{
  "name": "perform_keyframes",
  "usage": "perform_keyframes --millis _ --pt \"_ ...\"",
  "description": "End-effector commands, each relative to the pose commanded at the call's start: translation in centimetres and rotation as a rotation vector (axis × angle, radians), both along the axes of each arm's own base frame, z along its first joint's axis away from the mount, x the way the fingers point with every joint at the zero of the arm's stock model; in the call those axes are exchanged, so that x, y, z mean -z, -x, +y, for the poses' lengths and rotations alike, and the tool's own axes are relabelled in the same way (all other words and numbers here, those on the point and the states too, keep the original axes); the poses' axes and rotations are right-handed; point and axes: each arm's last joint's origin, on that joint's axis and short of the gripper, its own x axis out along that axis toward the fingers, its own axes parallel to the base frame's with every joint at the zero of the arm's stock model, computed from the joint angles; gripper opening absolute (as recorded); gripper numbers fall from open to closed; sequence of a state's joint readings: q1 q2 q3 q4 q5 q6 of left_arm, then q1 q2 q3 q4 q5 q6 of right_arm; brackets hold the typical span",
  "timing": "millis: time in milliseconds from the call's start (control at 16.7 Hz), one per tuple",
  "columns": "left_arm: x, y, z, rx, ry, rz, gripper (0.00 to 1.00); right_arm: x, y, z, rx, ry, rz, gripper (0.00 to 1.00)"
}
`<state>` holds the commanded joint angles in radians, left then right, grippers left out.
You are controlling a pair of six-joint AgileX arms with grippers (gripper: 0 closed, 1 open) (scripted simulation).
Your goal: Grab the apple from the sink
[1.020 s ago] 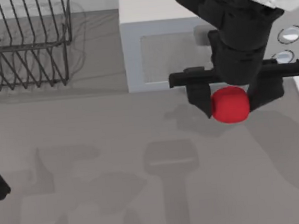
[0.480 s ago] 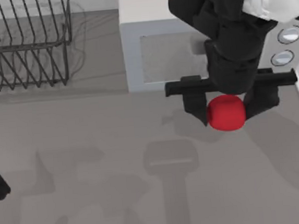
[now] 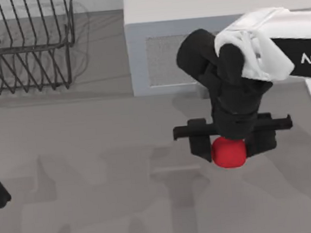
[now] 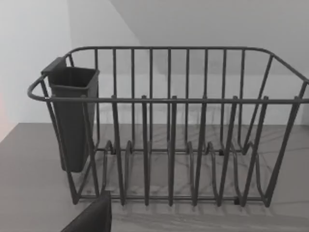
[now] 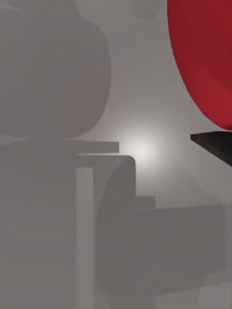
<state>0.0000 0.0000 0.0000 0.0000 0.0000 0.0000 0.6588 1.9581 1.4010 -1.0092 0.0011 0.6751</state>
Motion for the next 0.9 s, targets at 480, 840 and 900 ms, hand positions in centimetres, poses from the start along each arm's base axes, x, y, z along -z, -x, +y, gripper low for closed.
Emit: perform_keyframes --millis 480,840,900 --pt "0.00 0.00 0.00 0.000 0.000 0.000 1.00 0.66 0.11 -0.04 0.000 0.003 0.003 0.23" --pt "0.00 0.00 0.00 0.000 0.000 0.000 1.00 0.66 0.11 -0.04 0.000 0.003 0.003 0.68" --pt "0.00 0.00 0.00 0.000 0.000 0.000 1.00 0.66 0.11 -0.04 0.000 0.003 0.003 0.75"
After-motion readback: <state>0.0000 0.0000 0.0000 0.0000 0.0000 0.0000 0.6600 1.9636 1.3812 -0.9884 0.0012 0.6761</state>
